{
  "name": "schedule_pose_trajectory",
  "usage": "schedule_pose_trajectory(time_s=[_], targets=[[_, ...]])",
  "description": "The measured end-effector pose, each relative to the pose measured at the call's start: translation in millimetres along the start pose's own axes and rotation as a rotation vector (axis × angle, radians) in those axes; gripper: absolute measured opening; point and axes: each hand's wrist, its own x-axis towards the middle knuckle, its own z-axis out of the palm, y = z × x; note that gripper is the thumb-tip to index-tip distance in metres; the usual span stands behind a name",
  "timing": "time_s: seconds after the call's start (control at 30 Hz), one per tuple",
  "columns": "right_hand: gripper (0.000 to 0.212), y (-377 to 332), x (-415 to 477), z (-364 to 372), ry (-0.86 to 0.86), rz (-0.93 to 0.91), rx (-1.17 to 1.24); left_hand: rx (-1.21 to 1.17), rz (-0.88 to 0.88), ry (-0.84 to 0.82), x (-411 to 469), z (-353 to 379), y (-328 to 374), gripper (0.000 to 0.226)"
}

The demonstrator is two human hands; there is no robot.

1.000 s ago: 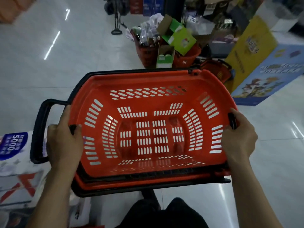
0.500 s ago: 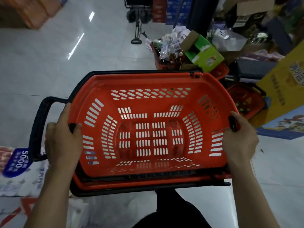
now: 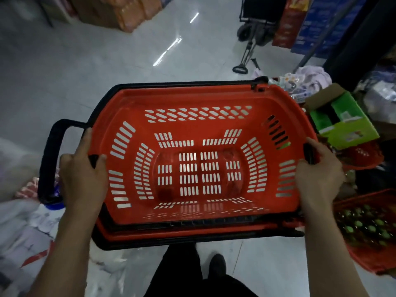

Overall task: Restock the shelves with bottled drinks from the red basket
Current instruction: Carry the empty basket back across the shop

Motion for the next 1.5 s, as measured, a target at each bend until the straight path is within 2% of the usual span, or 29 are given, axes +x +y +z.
schedule_pose_trajectory(time_s=[0.17, 0.43, 0.77, 0.93, 1.27, 1.5], targets=[[0.054, -48, 53, 68, -0.057, -0.07, 0.002, -0.03, -0.09, 0.045, 66, 23, 12, 0.059], [0.052, -145, 140, 164, -0.092, -0.131, 0.0, -0.044, -0.128, 0.034, 205, 59, 42, 0.061], [0.053, -227, 256, 230, 0.069, -0.134, 0.039, -0.084, 0.041, 0.041, 375, 111, 134, 0.063], [0.052, -252, 322, 276, 0.109, -0.113, 0.081, -0.088, 0.066, 0.026, 453, 153, 180, 0.062], [0.053, -336, 483, 395, 0.056, -0.072, 0.142, -0.035, 0.102, 0.056, 628, 225, 283, 0.063], [0.049, -411, 560, 470, 0.0, -0.102, 0.155, -0.022, 0.037, 0.083, 723, 252, 313, 0.061]])
